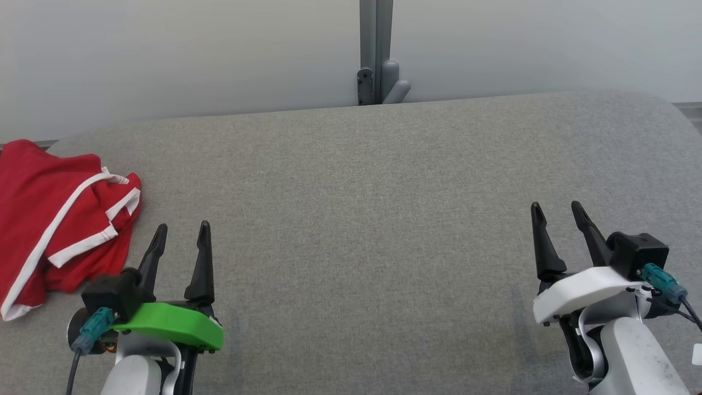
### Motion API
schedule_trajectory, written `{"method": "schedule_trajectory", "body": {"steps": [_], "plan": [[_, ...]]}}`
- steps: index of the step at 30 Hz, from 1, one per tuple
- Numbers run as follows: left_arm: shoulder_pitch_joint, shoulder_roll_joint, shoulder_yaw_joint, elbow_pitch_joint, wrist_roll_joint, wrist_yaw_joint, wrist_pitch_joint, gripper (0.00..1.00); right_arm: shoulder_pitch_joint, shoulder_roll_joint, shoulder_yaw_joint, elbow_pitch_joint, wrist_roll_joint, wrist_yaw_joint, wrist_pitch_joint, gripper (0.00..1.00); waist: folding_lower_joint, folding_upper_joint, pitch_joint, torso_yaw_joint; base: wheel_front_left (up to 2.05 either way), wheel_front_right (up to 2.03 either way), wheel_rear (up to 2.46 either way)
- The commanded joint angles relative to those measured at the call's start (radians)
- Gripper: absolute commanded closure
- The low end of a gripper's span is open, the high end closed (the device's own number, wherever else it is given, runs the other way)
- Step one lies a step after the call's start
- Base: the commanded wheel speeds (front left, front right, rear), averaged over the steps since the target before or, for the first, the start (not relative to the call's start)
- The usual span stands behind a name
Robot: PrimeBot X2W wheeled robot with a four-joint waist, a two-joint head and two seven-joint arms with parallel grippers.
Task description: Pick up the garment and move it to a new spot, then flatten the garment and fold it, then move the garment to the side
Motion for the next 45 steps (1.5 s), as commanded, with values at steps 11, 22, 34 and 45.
{"method": "schedule_trajectory", "body": {"steps": [11,22,34,45], "plan": [[-0.021,0.015,0.001,-0.003,0.056,-0.002,0.014,0.00,0.007,0.004,-0.001,0.011,-0.099,0.000,-0.035,0.00,0.0000,0.0000,0.000,0.001,0.00,0.00,0.00],[-0.012,0.017,-0.005,-0.006,0.092,0.002,0.035,0.00,0.002,0.009,0.005,0.038,-0.170,0.000,-0.061,0.00,0.0000,0.0000,0.000,0.000,0.00,0.00,0.00],[0.000,0.020,-0.007,-0.010,0.126,0.008,0.046,0.00,0.007,0.023,-0.007,0.053,-0.195,0.000,-0.085,0.00,0.0000,0.0000,0.001,0.002,0.00,0.00,0.00],[0.006,0.018,-0.011,-0.006,0.107,0.014,0.052,0.00,0.004,0.032,-0.013,0.066,-0.161,0.000,-0.089,0.00,0.0000,0.0000,0.002,0.004,0.00,0.00,0.00]]}}
